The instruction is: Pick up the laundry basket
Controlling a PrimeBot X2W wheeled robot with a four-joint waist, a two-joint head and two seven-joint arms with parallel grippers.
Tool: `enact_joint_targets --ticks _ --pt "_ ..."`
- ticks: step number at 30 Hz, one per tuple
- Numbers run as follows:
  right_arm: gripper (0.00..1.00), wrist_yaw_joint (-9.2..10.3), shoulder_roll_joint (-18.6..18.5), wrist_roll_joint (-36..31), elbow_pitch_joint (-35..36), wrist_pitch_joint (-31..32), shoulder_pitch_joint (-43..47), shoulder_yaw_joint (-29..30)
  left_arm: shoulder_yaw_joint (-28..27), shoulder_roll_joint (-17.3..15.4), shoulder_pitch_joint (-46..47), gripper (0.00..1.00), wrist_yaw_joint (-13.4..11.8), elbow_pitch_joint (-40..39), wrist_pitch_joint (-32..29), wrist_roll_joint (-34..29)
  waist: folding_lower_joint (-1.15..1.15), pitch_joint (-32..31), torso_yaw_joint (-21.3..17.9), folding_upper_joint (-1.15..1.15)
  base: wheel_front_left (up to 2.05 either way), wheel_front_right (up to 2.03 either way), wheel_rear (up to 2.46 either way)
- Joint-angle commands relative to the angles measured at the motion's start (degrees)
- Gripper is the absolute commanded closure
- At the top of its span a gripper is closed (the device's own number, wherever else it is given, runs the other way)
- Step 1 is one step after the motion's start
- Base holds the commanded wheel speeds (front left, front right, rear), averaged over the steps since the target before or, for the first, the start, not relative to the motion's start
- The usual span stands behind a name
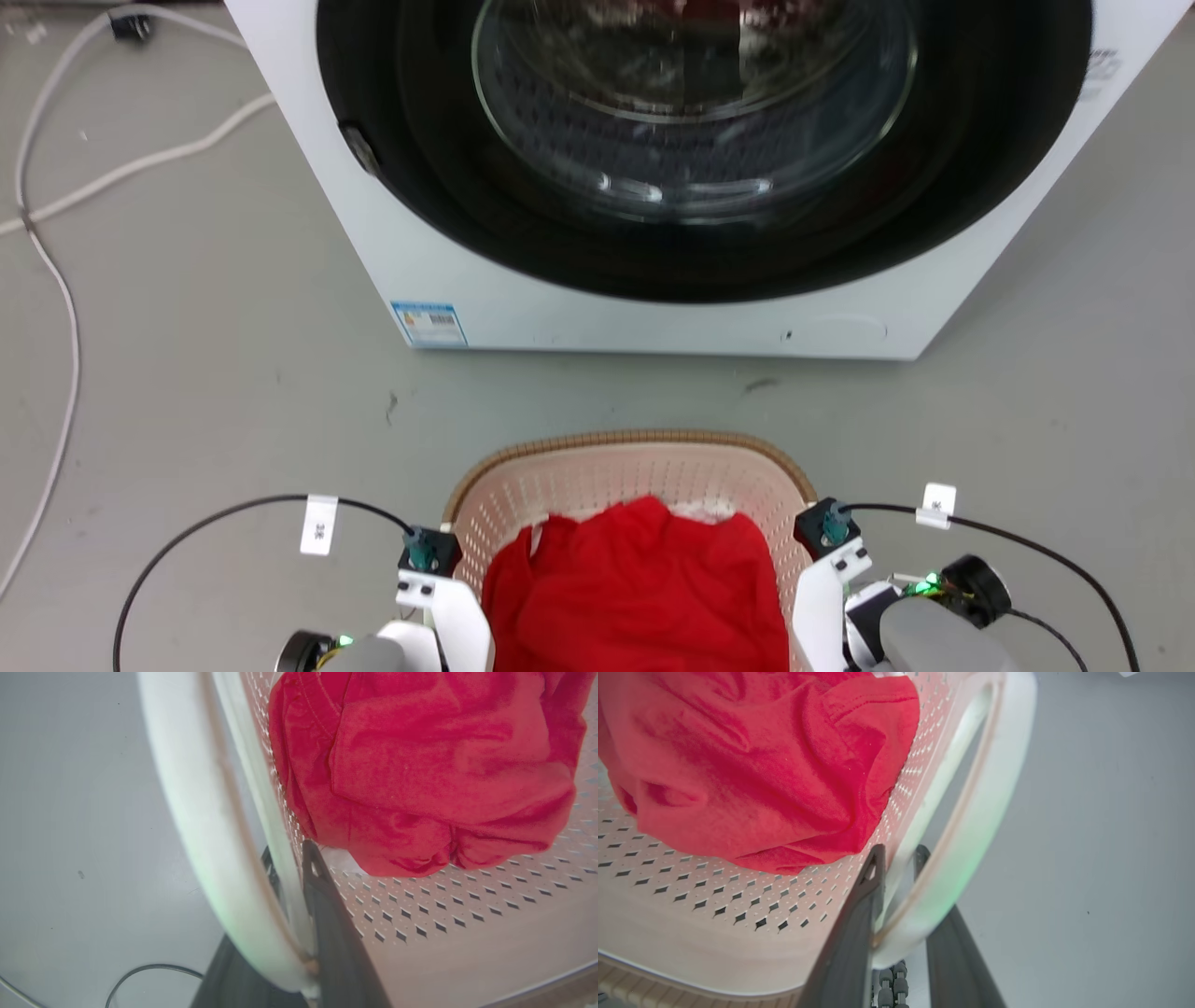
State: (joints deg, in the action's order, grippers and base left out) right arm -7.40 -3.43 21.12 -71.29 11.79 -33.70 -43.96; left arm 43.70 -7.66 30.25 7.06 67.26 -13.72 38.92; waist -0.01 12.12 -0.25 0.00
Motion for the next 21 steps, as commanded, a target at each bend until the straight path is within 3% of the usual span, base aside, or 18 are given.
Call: enact_joint_targets --ticks 1,11,21 --pt "1.0 -0.16 0.9 0.7 0.5 0.3 1.0 -1.2 1.2 1.0 -1.1 1.0 0.7 -1.4 -0.8 1.0 0.01 -3.1 0.2 0.0 0.0 0.0 0.0" --pt "1.0 -0.16 -0.7 7.6 2.7 4.8 4.8 -8.5 7.0 -0.8 -5.1 1.0 0.7 -3.8 -5.0 7.4 0.01 -10.9 0.7 0.0 0.0 0.0 0.0" --pt "1.0 -0.16 -2.4 14.0 5.1 8.1 5.6 -15.1 11.2 -2.0 -5.5 1.0 0.7 -4.9 -6.5 12.0 0.01 -13.2 0.5 0.0 0.0 0.0 0.0"
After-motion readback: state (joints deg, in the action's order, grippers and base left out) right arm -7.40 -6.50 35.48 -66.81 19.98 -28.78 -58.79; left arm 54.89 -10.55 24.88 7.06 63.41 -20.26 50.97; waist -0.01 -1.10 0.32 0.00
